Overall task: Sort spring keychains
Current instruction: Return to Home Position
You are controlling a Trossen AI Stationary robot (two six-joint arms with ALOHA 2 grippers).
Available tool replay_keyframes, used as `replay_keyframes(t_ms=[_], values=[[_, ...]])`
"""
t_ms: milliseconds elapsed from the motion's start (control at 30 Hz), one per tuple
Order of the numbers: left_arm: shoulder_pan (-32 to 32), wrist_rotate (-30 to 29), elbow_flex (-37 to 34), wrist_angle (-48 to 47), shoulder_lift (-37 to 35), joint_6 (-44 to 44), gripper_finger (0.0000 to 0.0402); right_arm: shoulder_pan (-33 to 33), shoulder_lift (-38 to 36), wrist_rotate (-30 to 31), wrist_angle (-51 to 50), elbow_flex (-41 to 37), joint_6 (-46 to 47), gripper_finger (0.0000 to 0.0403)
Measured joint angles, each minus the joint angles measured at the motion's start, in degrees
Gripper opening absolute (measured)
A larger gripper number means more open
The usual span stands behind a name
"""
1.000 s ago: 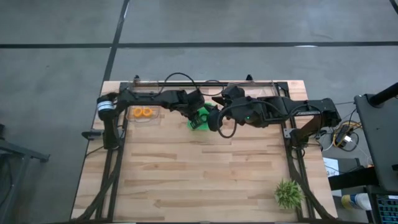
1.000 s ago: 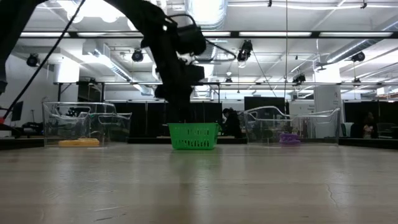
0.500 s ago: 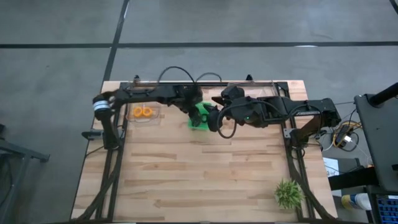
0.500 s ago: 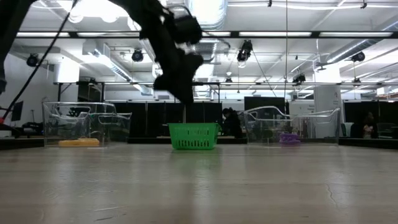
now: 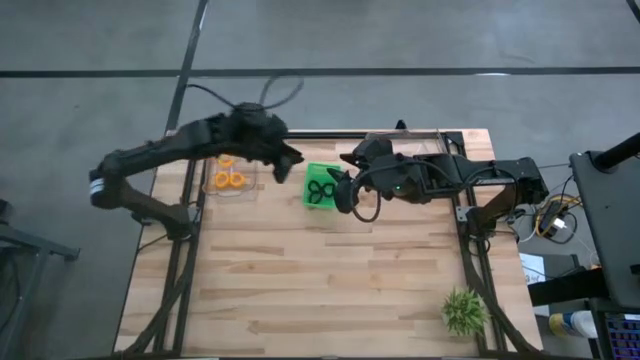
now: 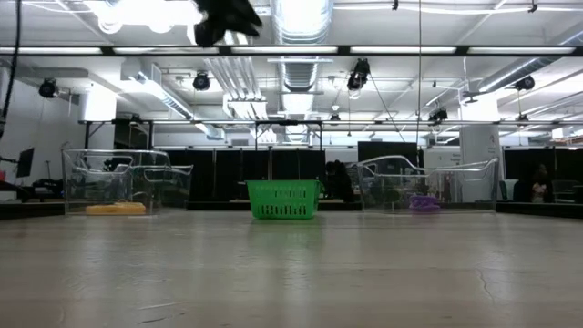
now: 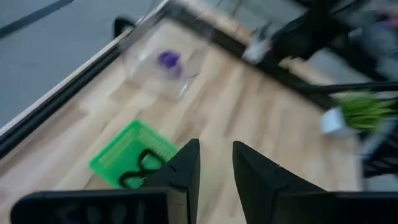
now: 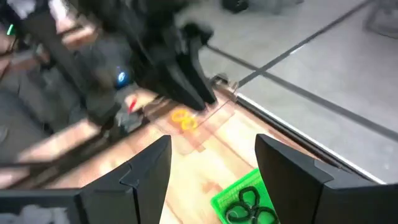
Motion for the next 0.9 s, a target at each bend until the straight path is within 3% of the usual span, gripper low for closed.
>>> replay_keyframes(t_ms=[200,333,567,733,900], values=[[0.0,11.0,-0.3,2.2,-8.8,2.9,0.0087,-0.7,0.0,-11.8,1.7,0.0,-11.5,0.0226],[-0.1,18.0,-3.8,10.7,-15.3,2.8,0.0087,-1.7,-0.5,-16.6,3.0,-0.2,-15.6,0.0226],[0.0,16.8,-18.6,33.9,-29.4,-5.0,0.0087,-1.9,-5.1,-19.5,11.9,-4.1,-24.8,0.0226],[-0.1,16.6,-26.9,36.2,-37.5,-3.6,0.0087,-2.9,-12.7,-27.8,21.5,-14.1,-27.5,0.0226],[0.0,16.6,-32.9,36.2,-42.8,-2.9,0.0087,-2.7,-22.8,-28.5,27.3,-26.9,-26.5,0.0226]])
